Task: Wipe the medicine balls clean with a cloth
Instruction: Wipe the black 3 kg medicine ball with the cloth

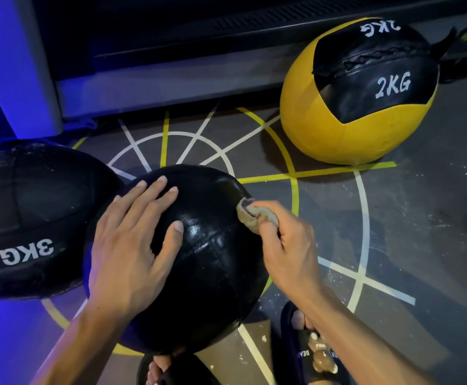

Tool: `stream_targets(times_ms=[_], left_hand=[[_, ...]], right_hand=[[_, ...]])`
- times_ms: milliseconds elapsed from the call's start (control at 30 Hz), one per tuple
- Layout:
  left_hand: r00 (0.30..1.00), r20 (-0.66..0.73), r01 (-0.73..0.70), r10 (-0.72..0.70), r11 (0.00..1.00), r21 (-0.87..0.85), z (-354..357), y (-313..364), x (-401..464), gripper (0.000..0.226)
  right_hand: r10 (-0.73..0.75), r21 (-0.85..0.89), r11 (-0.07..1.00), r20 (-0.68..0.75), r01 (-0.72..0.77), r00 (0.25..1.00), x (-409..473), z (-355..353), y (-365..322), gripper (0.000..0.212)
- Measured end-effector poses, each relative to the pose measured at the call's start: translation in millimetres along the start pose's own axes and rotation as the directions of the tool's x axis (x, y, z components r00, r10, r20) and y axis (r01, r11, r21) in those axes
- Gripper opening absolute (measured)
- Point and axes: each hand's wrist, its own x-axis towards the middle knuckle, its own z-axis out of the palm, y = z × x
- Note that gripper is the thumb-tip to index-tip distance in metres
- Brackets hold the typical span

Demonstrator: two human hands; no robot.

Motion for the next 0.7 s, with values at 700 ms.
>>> stream_targets(times_ms=[700], left_hand=[[1.0,-0.005,0.005,-0.005,1.0,-0.001,0.8,-4.9,-0.7,0.053]], right_hand=[[0.626,0.313,0.768,-0.183,-0.559,0.758,10.5,-31.2,34.5,0.03]])
